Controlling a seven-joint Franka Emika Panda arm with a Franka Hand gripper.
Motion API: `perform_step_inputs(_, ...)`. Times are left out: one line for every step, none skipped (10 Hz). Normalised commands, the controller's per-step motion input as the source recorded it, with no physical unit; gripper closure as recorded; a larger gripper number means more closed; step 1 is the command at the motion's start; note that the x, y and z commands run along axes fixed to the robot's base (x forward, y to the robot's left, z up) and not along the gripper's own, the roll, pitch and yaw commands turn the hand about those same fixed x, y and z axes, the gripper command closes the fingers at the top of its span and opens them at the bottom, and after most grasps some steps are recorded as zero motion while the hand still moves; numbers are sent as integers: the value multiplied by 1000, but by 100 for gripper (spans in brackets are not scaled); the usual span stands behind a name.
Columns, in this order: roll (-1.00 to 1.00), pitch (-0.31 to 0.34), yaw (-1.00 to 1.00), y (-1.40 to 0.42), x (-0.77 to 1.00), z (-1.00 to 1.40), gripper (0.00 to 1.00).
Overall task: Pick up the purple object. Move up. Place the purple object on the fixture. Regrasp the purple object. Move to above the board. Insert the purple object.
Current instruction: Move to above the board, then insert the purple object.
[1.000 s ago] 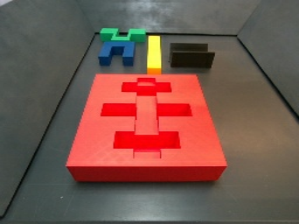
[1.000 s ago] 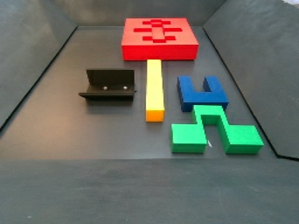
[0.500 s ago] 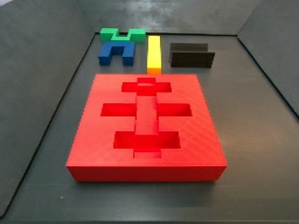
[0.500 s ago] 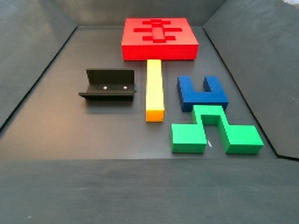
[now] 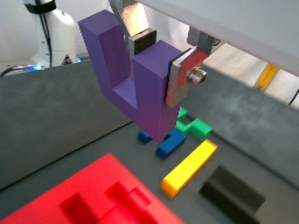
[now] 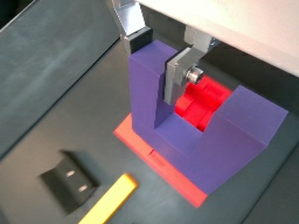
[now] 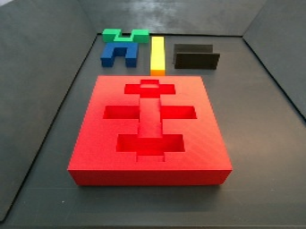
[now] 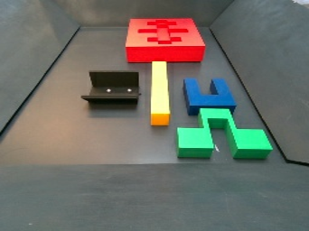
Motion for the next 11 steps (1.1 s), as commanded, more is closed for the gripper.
perform_step_inputs(-1000,-17,-20,-16,-75,-5,100)
perform_step_inputs(-902,-25,-21,23,-61,9,100)
perform_step_inputs(-673,-32,-14,17,-55,1,100)
perform_step_inputs(-406,-27,-11,15,-35,-5,100)
perform_step_inputs(-302,-24,-9,7,-27,3,100)
perform_step_inputs(0,0,0,26,-17,0,100)
perform_step_inputs(-114,-281,-89,0,0,-397,100)
perform_step_inputs(-191,-350,0,-154,243,-431,100)
perform_step_inputs(-153,-294,0,-300,409,-566,100)
perform_step_inputs(-124,-237,11,-363,523,-677,100)
perform_step_inputs(-76,-220,86,-506,429,-720,100)
